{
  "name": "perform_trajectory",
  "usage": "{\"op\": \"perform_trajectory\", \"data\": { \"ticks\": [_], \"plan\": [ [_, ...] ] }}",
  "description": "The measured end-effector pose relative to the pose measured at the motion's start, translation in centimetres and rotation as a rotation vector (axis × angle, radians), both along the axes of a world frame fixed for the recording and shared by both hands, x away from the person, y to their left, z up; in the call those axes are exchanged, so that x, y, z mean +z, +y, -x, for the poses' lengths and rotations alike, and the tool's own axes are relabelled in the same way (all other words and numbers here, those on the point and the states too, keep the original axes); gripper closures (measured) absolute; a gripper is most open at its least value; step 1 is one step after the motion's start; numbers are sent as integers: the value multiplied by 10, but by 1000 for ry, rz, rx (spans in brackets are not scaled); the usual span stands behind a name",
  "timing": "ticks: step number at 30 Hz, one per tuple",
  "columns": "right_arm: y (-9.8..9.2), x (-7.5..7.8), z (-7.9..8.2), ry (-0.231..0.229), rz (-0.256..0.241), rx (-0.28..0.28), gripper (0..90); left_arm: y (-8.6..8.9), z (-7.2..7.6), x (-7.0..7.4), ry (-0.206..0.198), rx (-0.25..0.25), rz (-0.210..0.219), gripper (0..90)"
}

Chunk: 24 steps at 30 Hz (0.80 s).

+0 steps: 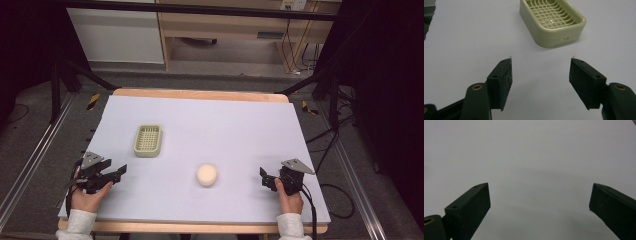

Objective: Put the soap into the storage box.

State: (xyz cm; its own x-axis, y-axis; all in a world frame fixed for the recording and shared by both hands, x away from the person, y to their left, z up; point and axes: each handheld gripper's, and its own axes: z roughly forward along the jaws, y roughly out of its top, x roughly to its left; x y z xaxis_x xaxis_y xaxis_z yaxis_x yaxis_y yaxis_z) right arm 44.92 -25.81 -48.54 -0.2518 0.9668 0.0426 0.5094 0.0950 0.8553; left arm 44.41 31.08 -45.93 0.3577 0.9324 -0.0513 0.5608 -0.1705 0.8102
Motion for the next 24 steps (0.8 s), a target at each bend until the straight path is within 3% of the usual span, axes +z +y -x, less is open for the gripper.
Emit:
{"op": "perform_trajectory", "data": {
  "ticks": [14,24],
  "plan": [
    [0,0,0,1,6,-7,38,-17,4,10,7,-72,0,322],
    [1,0,-1,7,7,-1,38,-38,3,15,-2,-120,6,307]
  ]
}}
